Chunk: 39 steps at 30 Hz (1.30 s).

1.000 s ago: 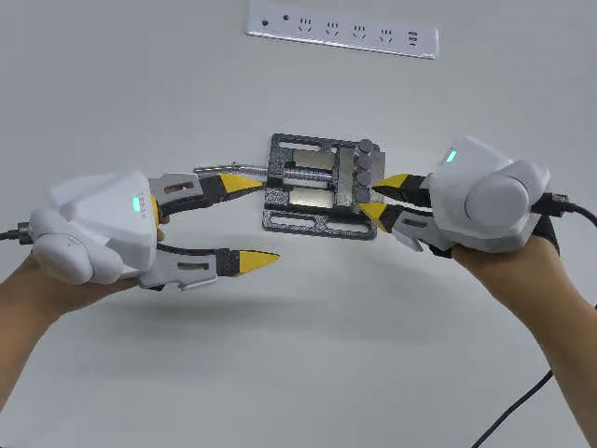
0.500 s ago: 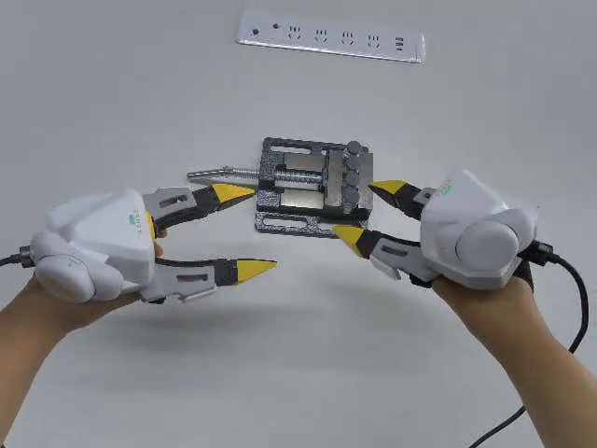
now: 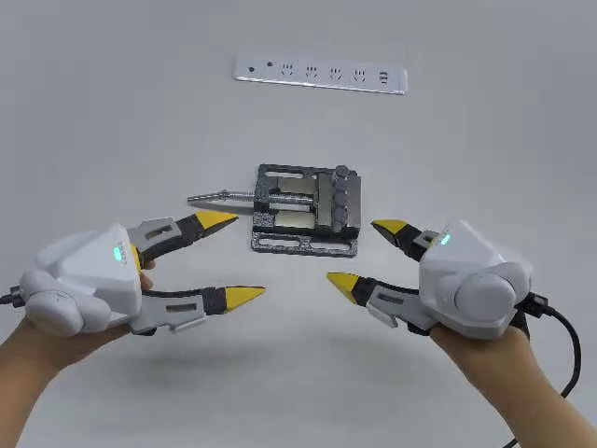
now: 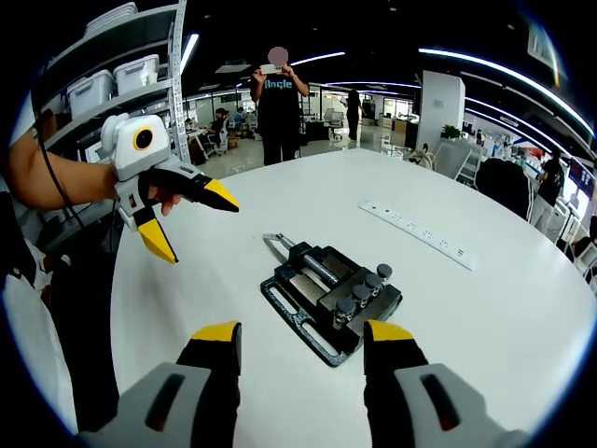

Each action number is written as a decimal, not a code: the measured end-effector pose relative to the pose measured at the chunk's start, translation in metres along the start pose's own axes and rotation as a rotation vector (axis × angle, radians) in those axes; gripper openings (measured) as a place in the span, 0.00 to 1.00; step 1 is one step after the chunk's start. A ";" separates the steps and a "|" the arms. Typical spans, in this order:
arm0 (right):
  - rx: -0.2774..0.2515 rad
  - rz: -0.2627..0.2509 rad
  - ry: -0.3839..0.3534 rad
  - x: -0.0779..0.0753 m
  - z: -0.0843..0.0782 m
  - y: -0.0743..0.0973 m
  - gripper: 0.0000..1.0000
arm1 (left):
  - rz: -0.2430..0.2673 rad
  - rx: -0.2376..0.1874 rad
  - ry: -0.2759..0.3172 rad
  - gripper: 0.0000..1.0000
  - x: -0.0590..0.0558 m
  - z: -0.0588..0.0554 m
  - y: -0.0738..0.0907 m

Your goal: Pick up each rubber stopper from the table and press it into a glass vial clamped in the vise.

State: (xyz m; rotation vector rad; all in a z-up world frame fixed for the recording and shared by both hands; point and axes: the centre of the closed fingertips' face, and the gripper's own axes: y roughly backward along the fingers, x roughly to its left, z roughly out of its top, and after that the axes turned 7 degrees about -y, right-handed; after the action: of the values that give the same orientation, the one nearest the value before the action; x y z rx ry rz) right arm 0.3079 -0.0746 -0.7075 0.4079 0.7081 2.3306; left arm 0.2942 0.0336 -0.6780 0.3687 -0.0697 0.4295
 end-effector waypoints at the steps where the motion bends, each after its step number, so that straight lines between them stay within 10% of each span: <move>1: -0.002 -0.004 0.000 0.001 0.000 0.003 0.55 | 0.009 0.003 0.003 0.51 -0.001 0.001 0.002; 39: -0.039 -0.063 0.004 0.033 -0.026 0.069 0.66 | 0.243 0.017 0.077 0.64 -0.030 0.011 0.068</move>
State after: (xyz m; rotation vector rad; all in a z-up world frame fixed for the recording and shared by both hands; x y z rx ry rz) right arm 0.2370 -0.1061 -0.6841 0.3590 0.6664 2.2829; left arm 0.2387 0.0753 -0.6494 0.3614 -0.0356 0.6845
